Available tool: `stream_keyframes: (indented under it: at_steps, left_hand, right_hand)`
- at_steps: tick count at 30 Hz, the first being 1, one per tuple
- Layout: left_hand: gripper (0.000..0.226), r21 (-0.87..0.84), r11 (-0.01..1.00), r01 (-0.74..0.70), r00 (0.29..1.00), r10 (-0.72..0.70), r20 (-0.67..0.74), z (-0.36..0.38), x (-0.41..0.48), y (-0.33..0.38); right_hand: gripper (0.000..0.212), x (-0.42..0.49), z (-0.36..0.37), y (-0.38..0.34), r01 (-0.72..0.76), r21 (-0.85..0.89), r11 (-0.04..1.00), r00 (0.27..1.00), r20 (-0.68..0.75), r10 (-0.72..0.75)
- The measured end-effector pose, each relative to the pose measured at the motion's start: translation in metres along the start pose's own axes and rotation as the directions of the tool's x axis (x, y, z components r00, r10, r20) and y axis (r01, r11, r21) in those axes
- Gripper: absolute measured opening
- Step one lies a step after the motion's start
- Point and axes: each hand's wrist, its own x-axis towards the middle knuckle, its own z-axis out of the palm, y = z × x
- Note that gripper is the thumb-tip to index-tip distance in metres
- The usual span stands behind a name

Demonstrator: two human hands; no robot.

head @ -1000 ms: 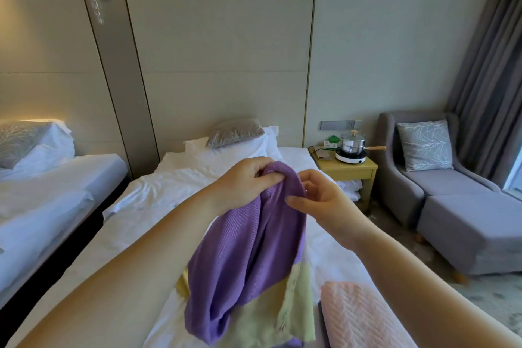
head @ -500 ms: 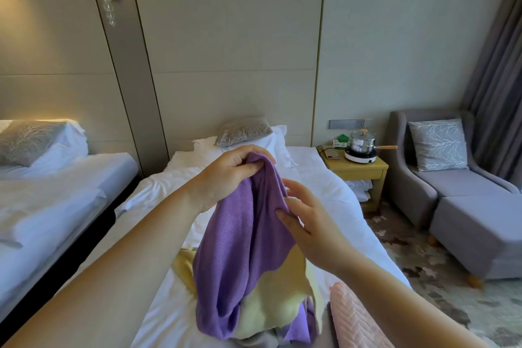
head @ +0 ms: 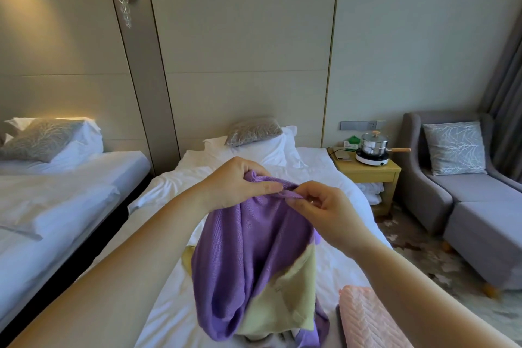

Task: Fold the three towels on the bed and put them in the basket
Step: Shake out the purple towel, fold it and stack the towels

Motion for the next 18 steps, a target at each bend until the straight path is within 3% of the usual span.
stream_keyframes:
  at_steps: [3,5,7,10,12,14,18]
  left_hand:
    - [0.01,-0.011,0.998,-0.062,0.992,0.06,-0.11,0.001,0.001,0.005]
    - [0.014,-0.045,0.997,-0.07,0.987,0.062,-0.151,-0.001,0.004,0.006]
    - [0.023,-0.093,0.994,-0.059,0.989,0.045,-0.143,-0.005,0.006,0.007]
    - [0.015,-0.151,0.986,-0.063,0.97,0.024,-0.244,-0.012,0.01,0.002]
    - [0.011,-0.152,0.985,-0.08,0.95,0.029,-0.312,-0.017,0.011,-0.003]
    - [0.011,-0.135,0.988,-0.069,0.944,0.021,-0.328,-0.024,0.011,-0.008]
    - [0.02,0.115,0.993,0.035,0.943,0.005,-0.334,-0.036,0.005,-0.021]
  right_hand:
    - [0.006,-0.005,-0.003,0.008,0.063,-0.174,0.983,0.996,0.076,-0.05]
    - [0.008,-0.007,-0.007,0.016,0.103,-0.346,0.933,0.986,0.158,-0.051]
    - [0.01,-0.007,-0.013,0.022,0.112,-0.453,0.884,0.985,0.171,-0.037]
    - [0.008,-0.005,-0.023,0.024,0.111,-0.551,0.827,0.987,0.162,-0.025]
    - [0.009,-0.004,-0.028,0.023,0.098,-0.532,0.841,0.987,0.158,-0.015]
    - [0.008,-0.004,-0.032,0.016,0.052,-0.405,0.913,0.991,0.136,0.004]
    - [0.014,0.0,-0.033,-0.001,-0.035,-0.16,0.986,0.995,0.087,0.049]
